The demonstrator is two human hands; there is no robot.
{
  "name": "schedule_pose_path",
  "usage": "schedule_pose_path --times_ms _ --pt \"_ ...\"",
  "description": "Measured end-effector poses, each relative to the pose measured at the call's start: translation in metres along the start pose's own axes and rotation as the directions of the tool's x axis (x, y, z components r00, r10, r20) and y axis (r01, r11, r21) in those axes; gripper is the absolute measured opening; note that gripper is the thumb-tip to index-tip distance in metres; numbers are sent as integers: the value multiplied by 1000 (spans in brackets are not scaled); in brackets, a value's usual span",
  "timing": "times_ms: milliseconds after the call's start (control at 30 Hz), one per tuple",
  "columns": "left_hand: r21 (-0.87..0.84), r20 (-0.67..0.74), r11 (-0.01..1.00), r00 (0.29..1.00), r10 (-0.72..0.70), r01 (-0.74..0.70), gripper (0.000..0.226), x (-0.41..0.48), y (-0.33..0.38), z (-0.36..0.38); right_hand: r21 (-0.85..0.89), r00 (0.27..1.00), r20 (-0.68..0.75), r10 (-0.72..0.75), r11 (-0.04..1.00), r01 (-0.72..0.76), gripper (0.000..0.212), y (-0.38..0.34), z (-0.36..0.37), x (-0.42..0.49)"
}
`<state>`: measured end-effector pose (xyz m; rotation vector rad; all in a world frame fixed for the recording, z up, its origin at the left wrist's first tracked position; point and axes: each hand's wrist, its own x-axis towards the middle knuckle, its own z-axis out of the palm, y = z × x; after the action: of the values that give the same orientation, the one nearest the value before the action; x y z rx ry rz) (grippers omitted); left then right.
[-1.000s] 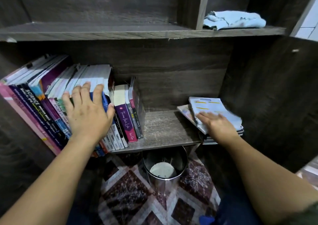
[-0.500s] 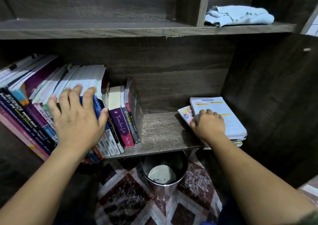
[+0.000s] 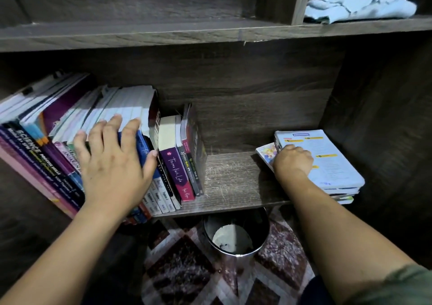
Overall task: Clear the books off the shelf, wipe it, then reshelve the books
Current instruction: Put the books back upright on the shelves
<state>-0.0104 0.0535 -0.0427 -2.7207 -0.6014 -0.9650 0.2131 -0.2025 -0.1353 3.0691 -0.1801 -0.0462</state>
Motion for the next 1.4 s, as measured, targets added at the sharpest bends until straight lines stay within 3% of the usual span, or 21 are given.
schedule_pose_path --times_ms 267,467,567,633,733,867,1000,1100,1167,1200,1267,1333,1400 --pt "17 14 1000 1000 19 -19 66 -2 -4 0 4 997 71 -14 1000 14 62 5 6 14" --pt "18 -2 1000 1000 10 -10 66 -1 -2 1 -128 988 -123 -96 989 80 74 6 6 11" --pt "11 1 1000 1000 8 -8 67 -1 -2 1 -122 986 -140 -93 990 76 82 8 2 11" --pt "14 5 1000 1000 2 -2 67 -1 -1 1 -47 987 -148 -65 997 59 73 4 -6 6" --pt "7 9 1000 1000 -8 8 67 0 0 3 55 942 -332 -56 995 78 40 -6 -28 -9" --pt "13 27 1000 999 -25 24 63 1 3 2 217 849 -516 -117 941 261 39 -21 -65 -47" --pt "34 56 999 998 -34 32 64 1 4 0 370 707 -696 -128 780 505 50 -40 -69 -82" --pt "34 51 999 998 -36 34 64 1 4 -1 471 612 -772 -174 490 734 60 -55 -46 -90" --pt "38 53 999 998 -38 36 66 1 4 -2 506 577 -782 -237 298 809 62 -67 -25 -91" --pt "41 54 999 998 -38 36 66 1 4 -2 534 586 -767 -259 249 808 63 -73 -14 -92" --pt "40 48 999 998 -34 32 65 0 3 -1 642 672 -679 -297 203 739 60 -89 11 -93" --pt "33 43 999 999 -30 28 65 0 3 1 782 753 -493 -436 157 603 56 -104 26 -97" --pt "38 45 999 999 -28 27 65 0 2 2 832 719 -353 -599 151 534 63 -114 32 -97"
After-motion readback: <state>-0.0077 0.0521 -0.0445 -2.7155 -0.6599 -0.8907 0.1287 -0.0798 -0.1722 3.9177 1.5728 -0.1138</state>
